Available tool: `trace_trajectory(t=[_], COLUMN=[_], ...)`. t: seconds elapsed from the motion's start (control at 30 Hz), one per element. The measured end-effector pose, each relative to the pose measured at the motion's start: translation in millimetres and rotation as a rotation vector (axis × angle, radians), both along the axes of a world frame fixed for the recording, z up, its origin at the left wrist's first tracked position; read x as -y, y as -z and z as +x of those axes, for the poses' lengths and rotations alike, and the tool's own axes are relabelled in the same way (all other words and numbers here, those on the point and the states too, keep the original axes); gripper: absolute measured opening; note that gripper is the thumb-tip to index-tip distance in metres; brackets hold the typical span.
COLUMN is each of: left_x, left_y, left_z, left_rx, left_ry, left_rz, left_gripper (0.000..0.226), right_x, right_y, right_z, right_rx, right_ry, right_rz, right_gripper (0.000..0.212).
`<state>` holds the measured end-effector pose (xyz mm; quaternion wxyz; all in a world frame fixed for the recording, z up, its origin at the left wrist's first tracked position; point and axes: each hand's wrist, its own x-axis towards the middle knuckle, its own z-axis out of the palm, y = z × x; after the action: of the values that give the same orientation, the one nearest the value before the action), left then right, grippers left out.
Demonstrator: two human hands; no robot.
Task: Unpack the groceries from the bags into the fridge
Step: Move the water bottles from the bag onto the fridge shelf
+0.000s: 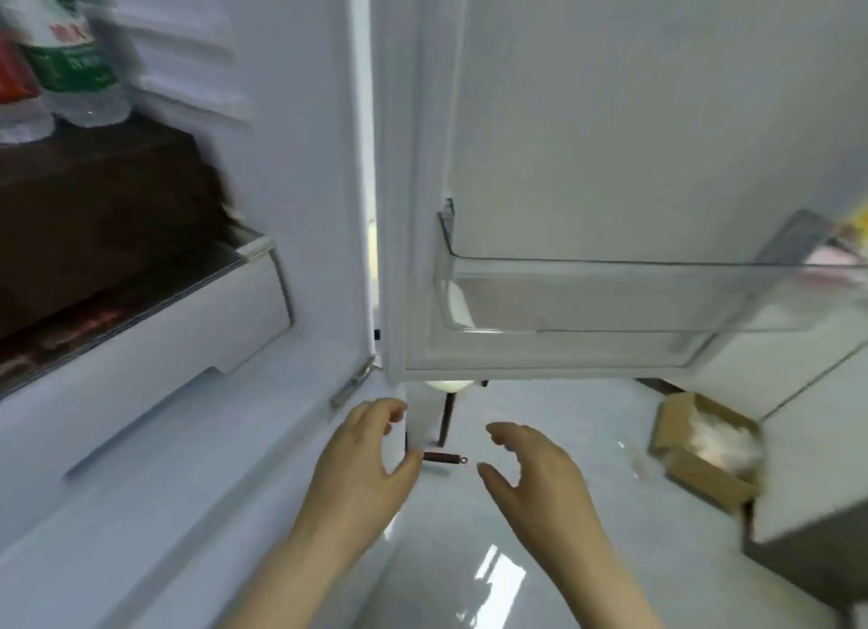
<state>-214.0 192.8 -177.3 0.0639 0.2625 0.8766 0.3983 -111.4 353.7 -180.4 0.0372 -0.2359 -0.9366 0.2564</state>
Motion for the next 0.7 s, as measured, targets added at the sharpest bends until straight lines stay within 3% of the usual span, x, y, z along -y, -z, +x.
trace_trajectory(t=[0.37,0.7], left_x=[-169,-289], left_y=[8,5], left_z=[127,241], left_rx=[0.017,-0.069], left_ry=[0.445,0.876], left_rz=[-0.065,-0.087], left_gripper=[0.036,0.040], right_x=[-125,-173], right_y=[12,12], right_z=[179,328], right_rx=[-0.004,-0.044], right_ry=[0.412,0.823], right_rz=[0.000,-0.003], right_gripper=[0.046,0.046])
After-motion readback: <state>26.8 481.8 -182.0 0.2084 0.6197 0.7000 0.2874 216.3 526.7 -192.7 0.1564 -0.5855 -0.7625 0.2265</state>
